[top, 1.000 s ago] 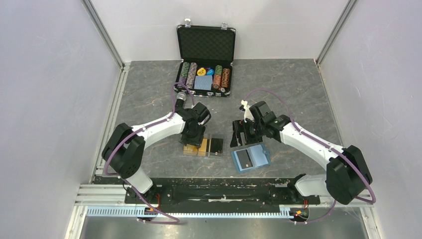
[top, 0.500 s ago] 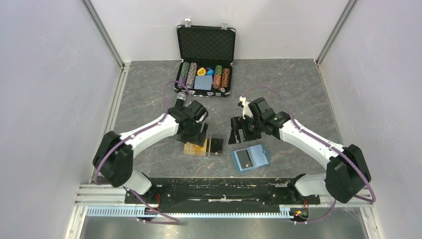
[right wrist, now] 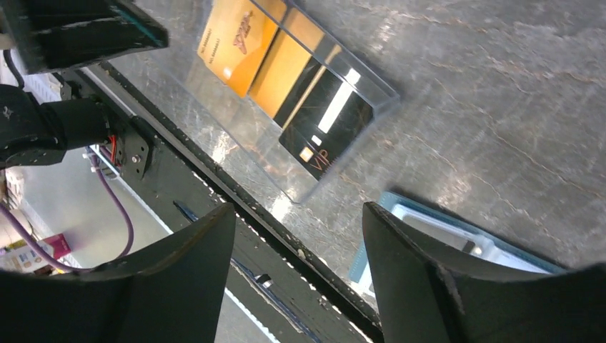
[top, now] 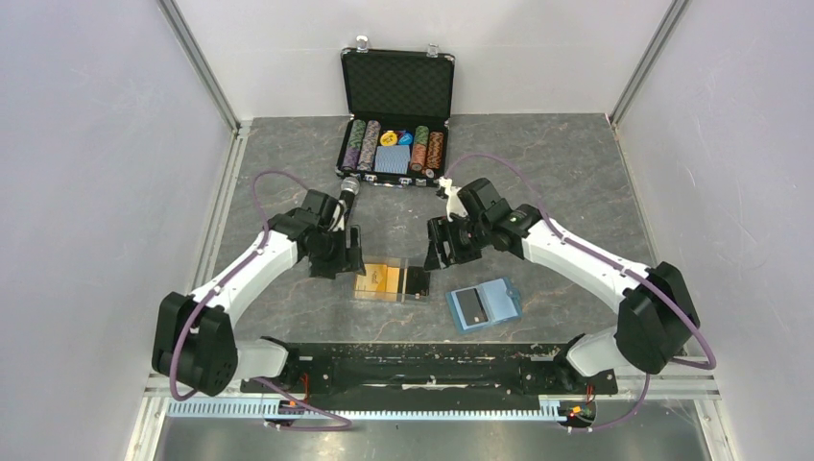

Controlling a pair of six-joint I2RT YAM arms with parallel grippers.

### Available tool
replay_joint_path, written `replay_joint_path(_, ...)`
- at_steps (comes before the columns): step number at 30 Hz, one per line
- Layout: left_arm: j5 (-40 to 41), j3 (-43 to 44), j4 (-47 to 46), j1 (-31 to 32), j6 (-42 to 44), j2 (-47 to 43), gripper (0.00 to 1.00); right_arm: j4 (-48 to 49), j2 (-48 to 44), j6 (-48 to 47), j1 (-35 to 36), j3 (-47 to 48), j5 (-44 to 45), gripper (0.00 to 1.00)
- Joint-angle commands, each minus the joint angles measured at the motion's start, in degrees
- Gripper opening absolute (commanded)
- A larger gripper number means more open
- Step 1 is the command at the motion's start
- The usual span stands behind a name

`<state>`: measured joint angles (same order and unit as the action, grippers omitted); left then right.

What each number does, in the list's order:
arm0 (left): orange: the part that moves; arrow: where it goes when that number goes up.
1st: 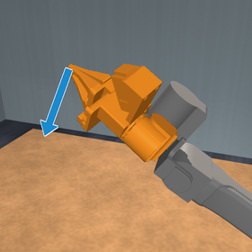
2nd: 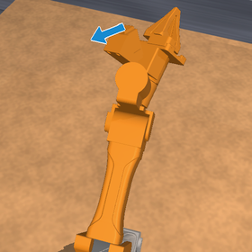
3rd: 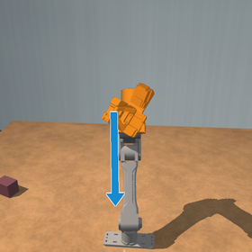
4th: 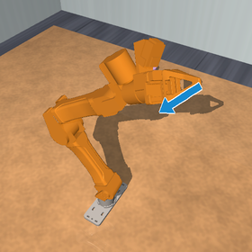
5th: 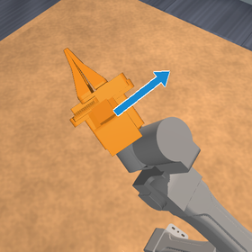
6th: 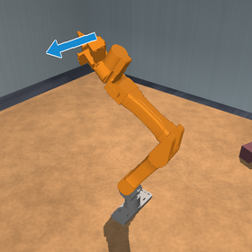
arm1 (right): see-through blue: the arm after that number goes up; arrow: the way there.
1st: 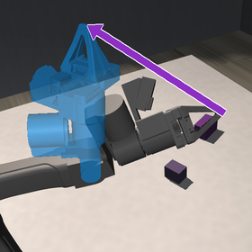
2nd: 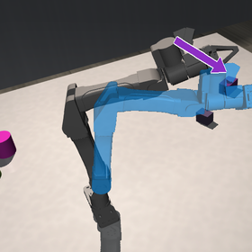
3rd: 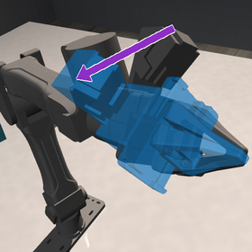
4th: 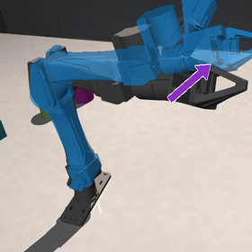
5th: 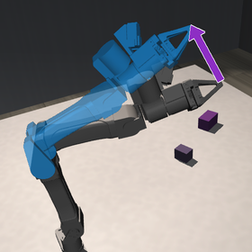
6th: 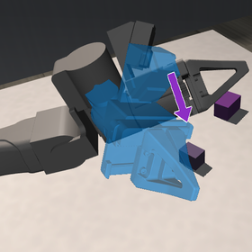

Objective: Put the credit cards into the card holder
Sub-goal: Move the storage box to the center of the board.

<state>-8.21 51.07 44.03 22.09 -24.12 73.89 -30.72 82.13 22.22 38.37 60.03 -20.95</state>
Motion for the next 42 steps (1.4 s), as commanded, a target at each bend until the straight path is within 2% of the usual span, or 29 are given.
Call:
replay_joint_path(1, -7.1, -3.7, -2.0, -3.1, -0.5, 1.8, 0.80, 2.7, 2.5, 2.0, 2.1, 3.5, -2.3, 0.65)
replay_joint_path(5, -13.1, -8.0, -7.1, -3.1, -3.7, 1.9, 0.78, 5.0, 4.4, 3.4, 4.3, 4.0, -3.0, 0.58)
replay_joint_path(13, -22.3, -16.5, -20.9, -2.6, -15.3, -0.6, 0.64, 7.9, 8.9, 5.6, 5.9, 5.4, -3.0, 0.47)
replay_joint_path(18, -24.3, -18.3, -27.0, 0.1, -20.4, -1.1, 0.63, 9.8, 11.6, 6.3, 6.1, 6.3, -3.5, 0.43)
replay_joint_path(23, -25.0, -19.6, -33.2, 3.1, -24.7, -1.2, 0.65, 9.6, 14.3, 6.1, 6.5, 6.9, -2.0, 0.43)
replay_joint_path(25, -22.9, -19.5, -31.6, 3.2, -24.4, -2.9, 0.69, 8.7, 15.1, 5.6, 6.8, 6.9, -0.7, 0.45)
replay_joint_path(28, -16.3, -17.0, -23.7, 3.1, -20.8, -6.1, 0.73, 6.4, 16.4, 4.2, 7.6, 7.4, 2.0, 0.51)
replay_joint_path(30, -11.8, -15.1, -18.5, 3.2, -18.1, -7.3, 0.73, 5.5, 17.4, 3.5, 8.3, 7.6, 4.1, 0.54)
replay_joint_path(33, -9.5, -13.1, -15.3, 3.1, -15.4, -7.0, 0.72, 4.7, 19.5, 2.5, 9.6, 8.4, 5.5, 0.55)
replay_joint_path(42, -10.5, -12.5, -17.8, 3.2, -14.1, -2.1, 0.61, 2.8, 25.7, 1.2, 13.1, 12.8, 11.3, 0.51)
